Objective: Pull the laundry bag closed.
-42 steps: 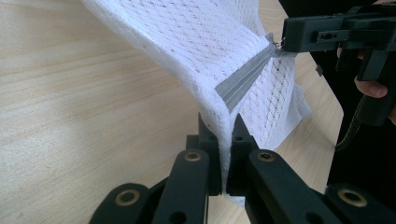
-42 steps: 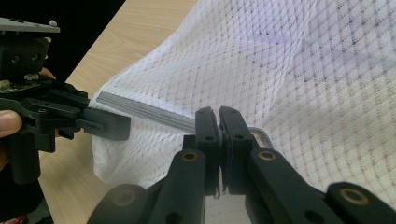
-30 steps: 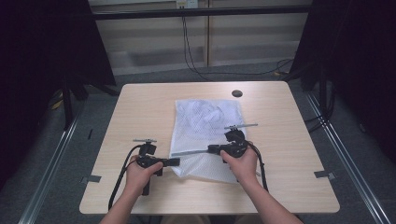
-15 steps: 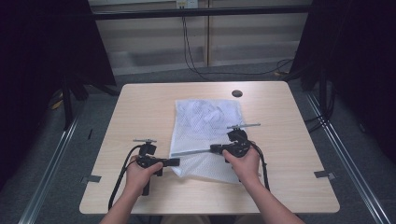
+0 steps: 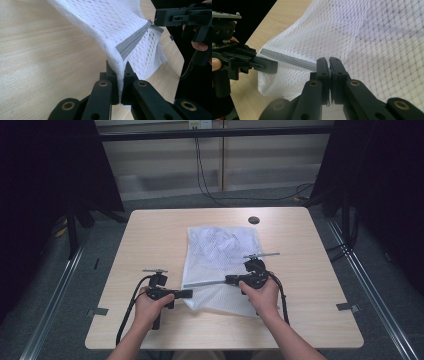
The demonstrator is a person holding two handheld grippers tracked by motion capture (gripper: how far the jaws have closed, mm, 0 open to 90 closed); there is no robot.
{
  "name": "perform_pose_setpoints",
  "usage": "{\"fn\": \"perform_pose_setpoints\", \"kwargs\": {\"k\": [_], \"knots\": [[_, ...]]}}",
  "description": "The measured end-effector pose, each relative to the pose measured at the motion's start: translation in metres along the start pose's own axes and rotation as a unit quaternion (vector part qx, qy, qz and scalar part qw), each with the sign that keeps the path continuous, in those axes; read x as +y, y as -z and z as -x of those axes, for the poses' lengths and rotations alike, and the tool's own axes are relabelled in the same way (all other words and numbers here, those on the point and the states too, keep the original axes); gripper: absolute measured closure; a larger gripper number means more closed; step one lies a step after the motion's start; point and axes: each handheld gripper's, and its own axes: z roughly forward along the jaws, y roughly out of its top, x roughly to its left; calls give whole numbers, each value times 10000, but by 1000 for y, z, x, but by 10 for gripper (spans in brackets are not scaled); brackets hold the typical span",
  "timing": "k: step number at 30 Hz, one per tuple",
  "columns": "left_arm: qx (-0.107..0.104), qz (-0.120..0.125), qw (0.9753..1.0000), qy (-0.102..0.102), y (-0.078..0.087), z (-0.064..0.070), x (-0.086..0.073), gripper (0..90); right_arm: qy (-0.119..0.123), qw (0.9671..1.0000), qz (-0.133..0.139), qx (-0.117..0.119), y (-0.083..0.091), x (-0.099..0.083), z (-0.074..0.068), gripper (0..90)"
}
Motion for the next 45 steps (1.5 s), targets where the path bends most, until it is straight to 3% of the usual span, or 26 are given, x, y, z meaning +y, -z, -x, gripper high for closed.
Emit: {"fn": "perform_pose_setpoints", "kwargs": {"k": [6, 45], "knots": [[-11, 1, 10000, 25, 2, -2, 0, 887, 16, 9999, -14, -128, 4, -1, 6, 871], [15, 4, 10000, 56, 2, -1, 0, 887, 4, 9999, -21, -141, 14, -2, 11, 870]]}}
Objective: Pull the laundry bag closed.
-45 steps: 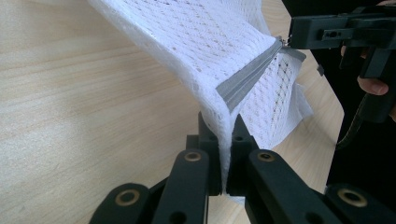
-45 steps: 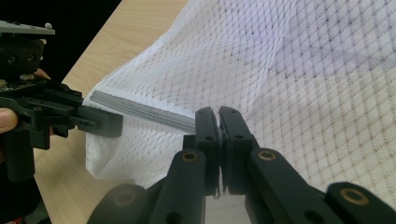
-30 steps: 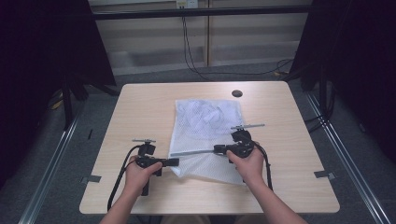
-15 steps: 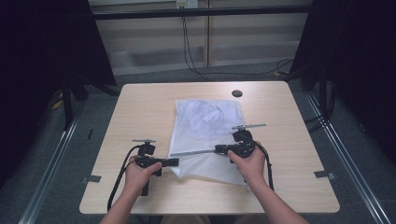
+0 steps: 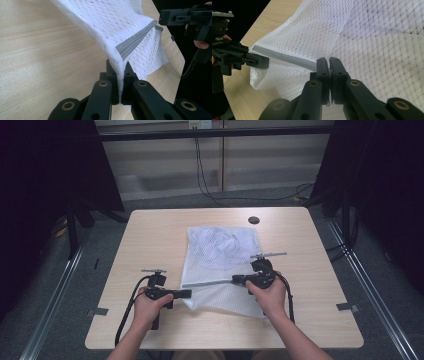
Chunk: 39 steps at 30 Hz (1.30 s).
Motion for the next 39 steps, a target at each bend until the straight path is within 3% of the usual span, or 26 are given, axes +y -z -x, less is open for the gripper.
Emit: {"fn": "perform_pose_setpoints", "kwargs": {"k": [29, 39], "knots": [[19, -5, 10000, 44, 2, 0, 0, 887, -6, 10000, 7, -55, 6, -2, 5, 870], [16, -3, 10000, 58, 3, -2, 0, 887, -96, 9999, 37, -120, 13, -4, 15, 870]]}}
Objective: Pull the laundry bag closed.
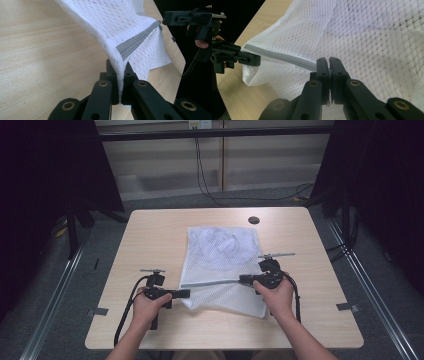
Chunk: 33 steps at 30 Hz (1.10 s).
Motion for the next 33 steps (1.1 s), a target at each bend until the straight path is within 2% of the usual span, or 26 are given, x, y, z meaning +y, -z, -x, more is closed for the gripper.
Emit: {"fn": "perform_pose_setpoints", "kwargs": {"k": [2, 33], "knots": [[2, 27, 10000, 44, -1, 1, 0, 887, 0, 10000, -3, 8, 1, 0, 0, 870], [19, -2, 10000, 41, 2, 0, -1, 887, -42, 10000, -1, -91, 6, -4, 8, 871]]}}
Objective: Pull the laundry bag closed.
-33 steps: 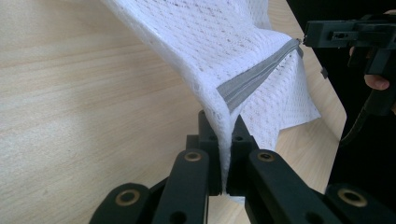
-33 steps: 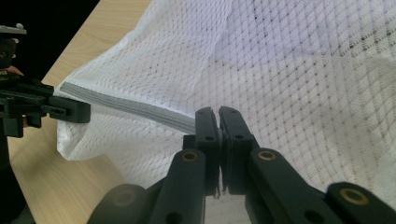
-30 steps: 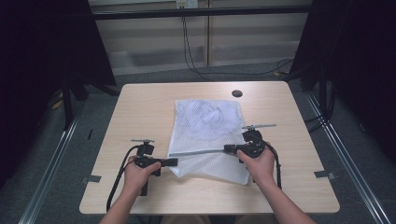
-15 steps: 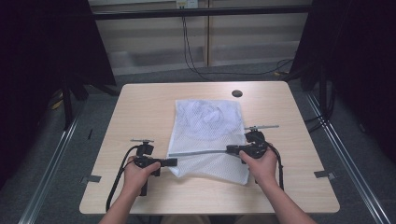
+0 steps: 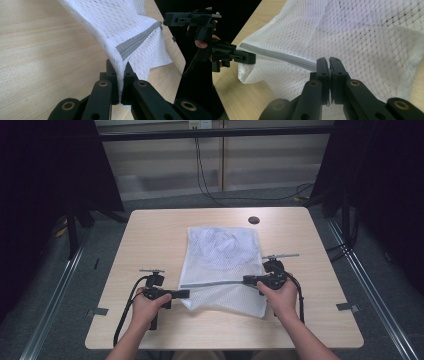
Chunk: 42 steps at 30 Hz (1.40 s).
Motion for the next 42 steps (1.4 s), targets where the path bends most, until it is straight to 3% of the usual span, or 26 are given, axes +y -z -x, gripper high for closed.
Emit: {"fn": "perform_pose_setpoints", "kwargs": {"k": [42], "knots": [[30, 11, 10000, 68, 1, 0, -1, 887, -41, 9999, 17, -115, 11, -3, 11, 870]]}}
